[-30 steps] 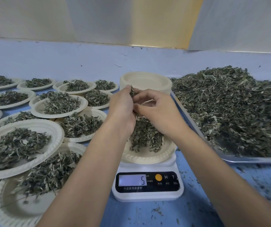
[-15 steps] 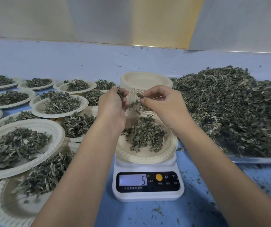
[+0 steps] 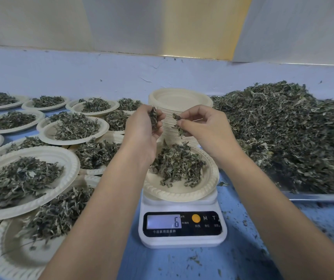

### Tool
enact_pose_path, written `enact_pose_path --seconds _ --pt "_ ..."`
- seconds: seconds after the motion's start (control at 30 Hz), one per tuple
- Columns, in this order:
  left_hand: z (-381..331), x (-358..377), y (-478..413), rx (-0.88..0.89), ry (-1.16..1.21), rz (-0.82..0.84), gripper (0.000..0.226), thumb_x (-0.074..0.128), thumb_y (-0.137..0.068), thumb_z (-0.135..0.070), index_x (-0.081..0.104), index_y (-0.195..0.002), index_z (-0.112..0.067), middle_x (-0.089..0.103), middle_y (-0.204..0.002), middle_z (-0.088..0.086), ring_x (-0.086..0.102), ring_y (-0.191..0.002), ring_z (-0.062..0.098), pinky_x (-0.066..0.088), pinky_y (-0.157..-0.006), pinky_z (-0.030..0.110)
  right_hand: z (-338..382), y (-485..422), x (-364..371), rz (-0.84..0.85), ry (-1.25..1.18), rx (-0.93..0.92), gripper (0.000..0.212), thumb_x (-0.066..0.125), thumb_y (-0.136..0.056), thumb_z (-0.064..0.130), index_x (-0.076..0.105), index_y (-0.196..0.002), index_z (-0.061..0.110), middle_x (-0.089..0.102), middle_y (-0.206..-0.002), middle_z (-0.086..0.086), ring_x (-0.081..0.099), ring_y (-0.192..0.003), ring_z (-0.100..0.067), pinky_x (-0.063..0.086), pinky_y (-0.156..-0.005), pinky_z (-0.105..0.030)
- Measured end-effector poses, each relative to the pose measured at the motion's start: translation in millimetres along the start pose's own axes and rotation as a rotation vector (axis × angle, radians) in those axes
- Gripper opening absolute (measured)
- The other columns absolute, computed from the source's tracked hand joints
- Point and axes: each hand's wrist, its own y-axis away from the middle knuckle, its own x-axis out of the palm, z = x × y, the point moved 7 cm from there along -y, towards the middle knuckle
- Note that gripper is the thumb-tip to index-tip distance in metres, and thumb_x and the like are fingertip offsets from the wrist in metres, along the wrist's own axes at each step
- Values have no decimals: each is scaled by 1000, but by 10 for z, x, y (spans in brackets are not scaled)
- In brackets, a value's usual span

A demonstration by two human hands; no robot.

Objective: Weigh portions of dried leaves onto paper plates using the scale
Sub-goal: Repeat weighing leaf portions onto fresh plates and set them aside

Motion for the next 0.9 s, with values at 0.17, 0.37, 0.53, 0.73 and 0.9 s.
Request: enact_pose_path --seconds 0.17,0.37,0.53,0.73,0.9 --pt "19 19 1 -6 -10 16 30 43 -95 -16 54 -67 -12 58 -63 0 44 -52 7 41 -47 16 -14 -1 -9 -1 13 6 8 73 -78 14 70 -80 21 69 -76 5 66 -75 -14 55 -83 -46" --pt "26 12 0 -3 -8 13 29 44 -94 -16 54 -67 -11 58 -62 0 45 -52 7 41 -48 16 -14 0 -10 0 16 9 9 73 -78 15 69 -78 23 68 -76 7 66 -77 -15 55 -84 -46" --pt "26 7 -3 1 -16 10 28 44 -95 -16 55 -70 -11 58 -64 1 45 -52 7 41 -50 16 -23 1 -1 9 14 -2 10 73 -78 15 69 -77 24 66 -72 10 62 -73 -8 54 -82 -36" --pt "22 -2 -8 6 -15 11 28 43 -95 -15 55 -70 -11 59 -63 0 45 -53 8 42 -52 17 -41 4 -13 24 4 16 9 70 -80 20 71 -74 26 68 -75 10 62 -75 -9 50 -76 -26" --pt "25 -7 -13 -2 -12 16 28 44 -94 -16 55 -69 -11 59 -63 0 45 -54 8 42 -51 16 -18 8 -14 33 -17 -2 9 67 -84 22 75 -84 26 70 -84 13 61 -83 1 45 -71 -7"
